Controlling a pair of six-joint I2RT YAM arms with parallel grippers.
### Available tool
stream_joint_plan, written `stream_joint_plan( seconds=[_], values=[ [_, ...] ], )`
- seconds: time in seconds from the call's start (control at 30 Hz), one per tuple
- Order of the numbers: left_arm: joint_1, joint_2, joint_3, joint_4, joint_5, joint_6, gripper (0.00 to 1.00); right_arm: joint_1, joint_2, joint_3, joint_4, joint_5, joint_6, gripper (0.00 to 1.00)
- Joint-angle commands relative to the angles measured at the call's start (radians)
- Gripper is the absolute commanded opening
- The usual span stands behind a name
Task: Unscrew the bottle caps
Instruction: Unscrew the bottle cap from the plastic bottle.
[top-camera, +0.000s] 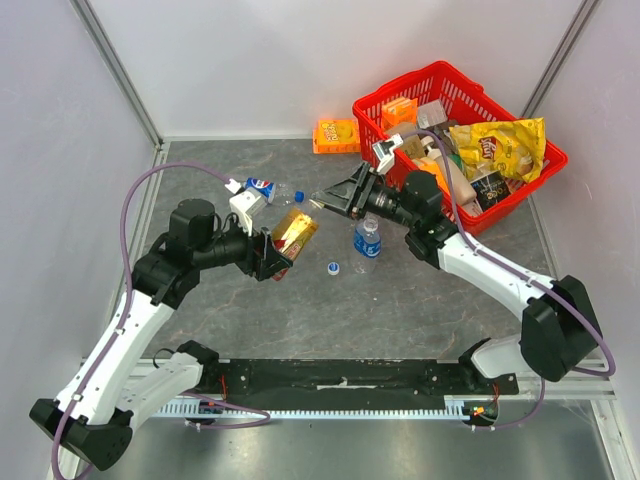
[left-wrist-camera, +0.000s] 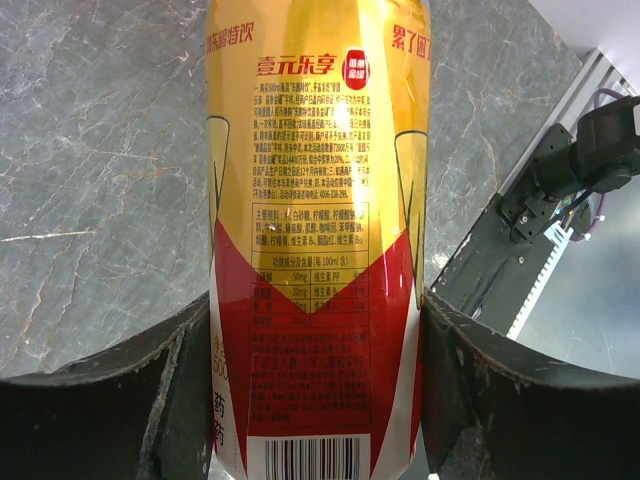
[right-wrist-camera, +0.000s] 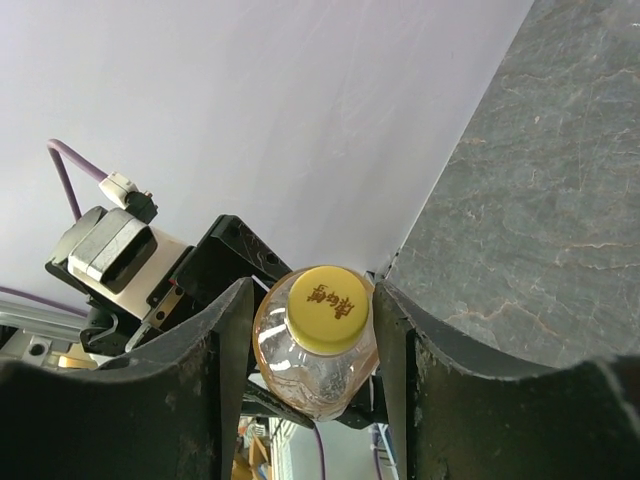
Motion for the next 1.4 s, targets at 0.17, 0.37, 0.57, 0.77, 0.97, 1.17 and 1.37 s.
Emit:
stream_joint_plan(
  seconds=[0.17, 0.37, 0.57, 0.77, 0.97, 1.17, 1.37],
  values=[
    [-0.001, -0.009, -0.003, 0.015, 0.031, 0.045, 0.13, -0.01, 0.021, -0.042, 0.141, -0.016, 0.072, 0.49],
    [-0.001, -0.008, -0.004, 0.013, 0.031, 0.044, 0.13, -0.012, 0.018, -0.048, 0.141, -0.011, 0.067, 0.41],
    [-0.001, -0.011, -0.007, 0.015, 0.034, 0.044, 0.12, -0.016, 0.024, -0.074, 0.201, -0.003, 0.115, 0.56],
    [-0.001, -0.013, -0.015, 0.016, 0.025, 0.044, 0.12, -0.016, 0.001, -0.094, 0.203, 0.033, 0.127, 0.53],
    [-0.002, -0.009, -0.022, 0.033, 0.045, 0.034, 0.13, -0.016, -0.01, -0.097, 0.183, 0.05, 0.103, 0.43],
    [-0.002, -0.014, -0.021, 0.035, 0.045, 0.03, 0.12, -0.016, -0.014, -0.107, 0.193, 0.044, 0.089, 0.17],
    [-0.004, -0.016, -0.021, 0.035, 0.045, 0.024, 0.12, -0.016, -0.014, -0.099, 0.225, 0.012, 0.086, 0.15]
  ],
)
